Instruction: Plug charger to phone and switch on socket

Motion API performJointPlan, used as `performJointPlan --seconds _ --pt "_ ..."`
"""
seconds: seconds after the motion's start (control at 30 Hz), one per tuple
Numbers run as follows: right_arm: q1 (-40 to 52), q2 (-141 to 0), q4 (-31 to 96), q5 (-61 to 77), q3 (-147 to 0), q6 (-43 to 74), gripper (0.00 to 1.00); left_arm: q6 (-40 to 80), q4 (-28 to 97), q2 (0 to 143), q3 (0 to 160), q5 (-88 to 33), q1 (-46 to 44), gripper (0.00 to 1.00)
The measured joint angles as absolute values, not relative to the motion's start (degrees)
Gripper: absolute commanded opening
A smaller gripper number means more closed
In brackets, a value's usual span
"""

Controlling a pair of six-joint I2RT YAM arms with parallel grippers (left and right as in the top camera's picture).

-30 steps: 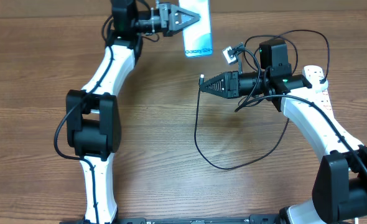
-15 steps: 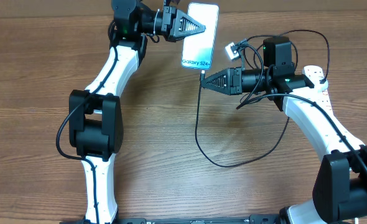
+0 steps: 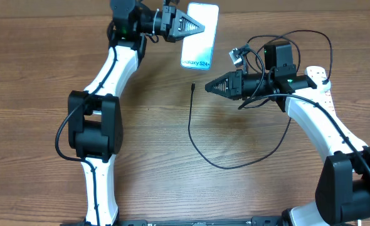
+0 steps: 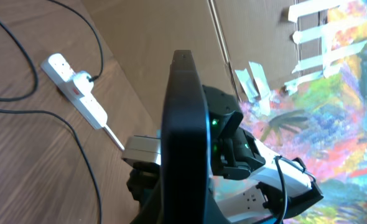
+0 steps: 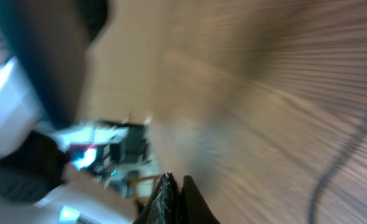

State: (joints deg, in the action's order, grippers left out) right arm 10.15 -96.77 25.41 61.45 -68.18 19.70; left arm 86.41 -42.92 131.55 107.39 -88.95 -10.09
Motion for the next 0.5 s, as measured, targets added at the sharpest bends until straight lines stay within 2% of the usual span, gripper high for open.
performJointPlan --seconds 0.03,0.07,0.17,0.23,0.33,0.5 --pt "10.24 -96.77 25.67 60.36 -68.18 19.70 0.22 86.41 -42.92 131.55 107.39 -88.95 -9.58 0.04" --pt "10.68 -96.77 26.61 57.21 -68.20 20.64 0.39 86.41 -42.89 131.55 107.39 -88.95 -8.71 0.04" --pt "12.19 -96.75 28.80 50.43 -68.27 20.64 0.55 86.24 -42.02 131.55 107.39 -88.51 -6.09 0.04" --pt "13.89 -96.82 32.69 44.29 -69.19 21.26 0.59 86.00 -40.38 131.55 107.39 -88.12 -3.62 0.04" --pt "15.97 -97.10 37.74 36.07 -72.77 21.12 0.62 85.73 -40.10 131.55 107.39 -87.68 -0.99 0.04" --pt "19.88 -99.90 42.96 22.35 -84.09 21.02 0.59 85.52 -40.05 131.55 107.39 -87.61 1.54 0.04"
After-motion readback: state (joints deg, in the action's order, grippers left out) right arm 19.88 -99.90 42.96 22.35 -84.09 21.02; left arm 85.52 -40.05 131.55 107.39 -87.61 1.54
